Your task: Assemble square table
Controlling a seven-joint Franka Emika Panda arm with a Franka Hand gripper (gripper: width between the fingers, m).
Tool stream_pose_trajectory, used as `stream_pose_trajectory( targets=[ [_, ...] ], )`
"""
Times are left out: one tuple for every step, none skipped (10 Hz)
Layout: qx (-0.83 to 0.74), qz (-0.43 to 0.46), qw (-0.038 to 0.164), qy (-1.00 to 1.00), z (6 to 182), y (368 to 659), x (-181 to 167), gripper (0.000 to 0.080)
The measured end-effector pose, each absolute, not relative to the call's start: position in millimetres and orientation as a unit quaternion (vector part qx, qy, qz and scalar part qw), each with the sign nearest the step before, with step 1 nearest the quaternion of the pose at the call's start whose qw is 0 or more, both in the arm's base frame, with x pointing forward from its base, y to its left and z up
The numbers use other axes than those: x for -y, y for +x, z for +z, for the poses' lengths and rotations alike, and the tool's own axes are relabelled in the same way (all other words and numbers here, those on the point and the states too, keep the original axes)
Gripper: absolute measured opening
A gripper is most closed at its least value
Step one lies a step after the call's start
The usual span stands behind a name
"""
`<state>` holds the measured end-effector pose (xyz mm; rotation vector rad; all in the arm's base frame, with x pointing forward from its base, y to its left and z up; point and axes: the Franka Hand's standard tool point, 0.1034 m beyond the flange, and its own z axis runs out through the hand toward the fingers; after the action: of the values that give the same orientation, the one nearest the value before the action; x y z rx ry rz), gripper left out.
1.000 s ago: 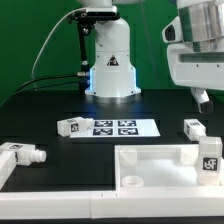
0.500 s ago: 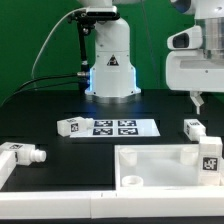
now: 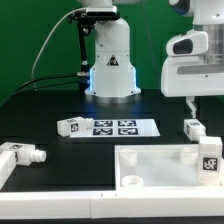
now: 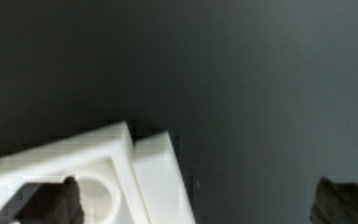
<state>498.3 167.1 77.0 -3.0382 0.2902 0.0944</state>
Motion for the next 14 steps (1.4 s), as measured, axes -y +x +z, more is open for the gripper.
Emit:
stream_pose_trajectory(
  targets=[
    [-0.068,0.025,0.037,-0.997,71.7,482.9,-171.5,0.0649],
    [-0.064,0.014,0.029,-0.997,73.5,479.6,-182.5,0.0649],
    [-0.042,0.013,0.029,-0.999,73.5,479.0,-185.2,0.0649],
    [-0.044,0.013,0.029,-0.998,72.9,479.3,-183.8,0.0649],
    [-0.044,0.013,0.029,-0.999,72.7,479.1,-183.8,0.0649],
    [-0.039,0.020,0.029,-0.999,71.1,476.0,-182.2,0.0649],
    [-0.031,0.037,0.027,-0.998,67.5,468.4,-178.5,0.0649],
    [-0.028,0.059,0.025,-0.998,63.6,458.3,-175.8,0.0649],
    [-0.043,0.065,0.018,-0.997,57.4,448.0,-179.2,0.0649],
    [-0.050,0.057,0.011,-0.997,50.7,435.2,-188.6,0.0649],
    [-0.034,0.059,0.013,-0.998,51.8,436.4,-187.7,0.0649],
    [-0.038,0.057,0.013,-0.998,52.3,439.1,-185.3,0.0649],
    [-0.035,0.059,0.013,-0.998,50.7,437.2,-184.6,0.0649],
    [-0.027,0.066,0.017,-0.997,46.5,433.4,-179.2,0.0649]
  ],
)
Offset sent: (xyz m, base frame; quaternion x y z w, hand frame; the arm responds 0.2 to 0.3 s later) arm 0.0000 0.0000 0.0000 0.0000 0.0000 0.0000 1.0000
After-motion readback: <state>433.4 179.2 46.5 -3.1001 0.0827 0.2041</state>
